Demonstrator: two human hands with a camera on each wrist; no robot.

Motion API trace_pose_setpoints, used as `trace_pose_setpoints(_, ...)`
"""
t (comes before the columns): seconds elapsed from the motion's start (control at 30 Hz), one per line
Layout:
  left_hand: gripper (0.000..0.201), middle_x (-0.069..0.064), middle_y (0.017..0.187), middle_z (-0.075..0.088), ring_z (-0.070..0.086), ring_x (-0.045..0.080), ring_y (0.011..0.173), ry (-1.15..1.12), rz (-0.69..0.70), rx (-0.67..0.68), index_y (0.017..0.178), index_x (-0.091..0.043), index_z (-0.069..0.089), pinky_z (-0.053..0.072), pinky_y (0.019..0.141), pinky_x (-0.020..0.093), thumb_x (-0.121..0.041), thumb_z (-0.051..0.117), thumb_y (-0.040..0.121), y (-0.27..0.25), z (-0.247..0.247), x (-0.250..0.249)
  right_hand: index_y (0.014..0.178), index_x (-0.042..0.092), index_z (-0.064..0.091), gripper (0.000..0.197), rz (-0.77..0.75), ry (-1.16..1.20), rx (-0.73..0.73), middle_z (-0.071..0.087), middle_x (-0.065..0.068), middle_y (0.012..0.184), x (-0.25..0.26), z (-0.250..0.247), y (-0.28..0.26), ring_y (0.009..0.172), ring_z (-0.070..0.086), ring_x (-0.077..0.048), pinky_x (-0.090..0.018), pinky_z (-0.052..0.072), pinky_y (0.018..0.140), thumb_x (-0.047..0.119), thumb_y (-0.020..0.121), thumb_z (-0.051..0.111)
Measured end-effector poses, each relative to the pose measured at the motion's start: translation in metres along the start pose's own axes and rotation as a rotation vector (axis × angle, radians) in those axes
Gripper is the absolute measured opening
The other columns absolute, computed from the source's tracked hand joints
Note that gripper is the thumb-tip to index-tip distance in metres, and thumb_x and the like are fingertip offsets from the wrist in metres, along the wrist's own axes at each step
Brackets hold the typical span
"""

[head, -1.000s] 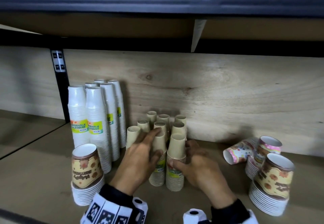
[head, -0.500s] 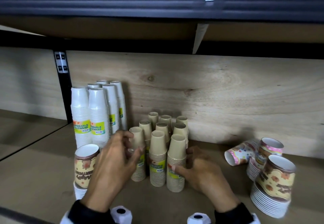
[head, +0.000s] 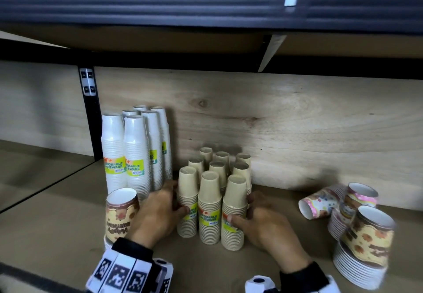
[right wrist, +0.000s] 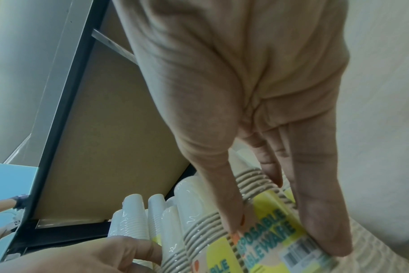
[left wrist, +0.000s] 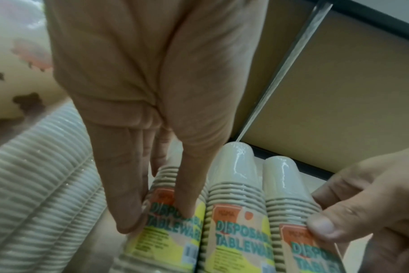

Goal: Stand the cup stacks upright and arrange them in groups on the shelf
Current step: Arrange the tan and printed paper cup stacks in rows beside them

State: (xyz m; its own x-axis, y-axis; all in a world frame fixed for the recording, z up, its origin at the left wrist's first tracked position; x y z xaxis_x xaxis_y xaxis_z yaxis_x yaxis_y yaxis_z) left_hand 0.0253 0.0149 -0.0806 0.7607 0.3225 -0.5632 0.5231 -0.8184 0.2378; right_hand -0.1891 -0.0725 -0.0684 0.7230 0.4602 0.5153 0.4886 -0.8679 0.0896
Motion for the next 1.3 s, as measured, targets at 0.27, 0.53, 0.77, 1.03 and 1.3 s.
trace_pose_setpoints(0.27,0.056,-0.003,0.098,0.069,0.065,0.023,0.097,0.015,-0.015,0.008,0.126,-0.03,0.046,0.048,0.079,0.03,-0.039,0.073,0.078,0.003,0.003,-0.001,0.128,0.021,0.041,0.058,0.019,-0.007,-0.008,0.06,-0.002,0.126,0.003,0.001,-0.001,0.12,0.054,-0.025,-0.028,0.042,0.091,0.052,0.085,0.063)
trace_pose_setpoints(0.53,0.059,-0.002,0.097,0.07,0.066,0.023,0.097,0.03,0.003,0.005,0.127,-0.028,0.046,0.051,0.082,0.033,-0.038,0.073,0.077,-0.002,0.0,-0.006,0.131,0.02,0.041,0.06,0.029,0.016,0.007,0.058,-0.003,0.131,0.002,0.0,-0.001,0.12,0.056,-0.024,-0.03,0.044,0.094,0.051,0.085,0.065)
trace_pose_setpoints(0.77,0.058,-0.001,0.109,0.068,0.064,0.024,0.103,0.051,-0.015,-0.121,0.125,-0.026,0.047,0.05,0.086,0.035,-0.04,0.075,0.076,-0.012,-0.016,-0.015,0.13,0.019,0.04,0.062,0.046,0.008,0.027,0.059,-0.004,0.129,0.0,-0.007,-0.002,0.121,0.056,-0.026,-0.03,0.044,0.094,0.053,0.085,0.064)
trace_pose_setpoints(1.03,0.031,-0.012,0.096,0.063,0.064,0.01,0.09,0.019,0.052,-0.164,0.102,-0.031,0.053,0.045,0.076,0.027,-0.045,0.071,0.08,-0.038,-0.033,-0.041,0.13,0.019,0.045,0.062,0.072,0.023,-0.05,0.062,-0.004,0.127,-0.007,-0.023,-0.022,0.122,0.055,-0.024,-0.03,0.043,0.098,0.055,0.083,0.065)
trace_pose_setpoints(1.3,0.022,-0.02,0.086,0.065,0.062,-0.008,0.074,-0.081,0.232,-0.011,0.091,-0.035,0.057,0.051,0.074,0.027,-0.049,0.069,0.08,-0.068,0.0,-0.125,0.104,0.034,0.057,0.034,0.103,0.213,-0.25,0.066,0.013,0.098,-0.057,-0.078,-0.081,0.095,0.063,-0.009,-0.022,0.047,0.084,0.054,0.081,0.069)
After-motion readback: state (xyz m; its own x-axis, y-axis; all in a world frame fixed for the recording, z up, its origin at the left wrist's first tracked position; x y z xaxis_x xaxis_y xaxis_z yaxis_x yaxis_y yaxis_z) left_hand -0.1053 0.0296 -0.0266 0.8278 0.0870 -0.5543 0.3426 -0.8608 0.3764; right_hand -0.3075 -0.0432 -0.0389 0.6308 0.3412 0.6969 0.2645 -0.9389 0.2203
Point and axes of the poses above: each hand's wrist, its own y-axis towards the middle knuckle, its own z-axis out of the palm, x = y × z, the point moved 3 cm from there along y, towards the middle knuckle
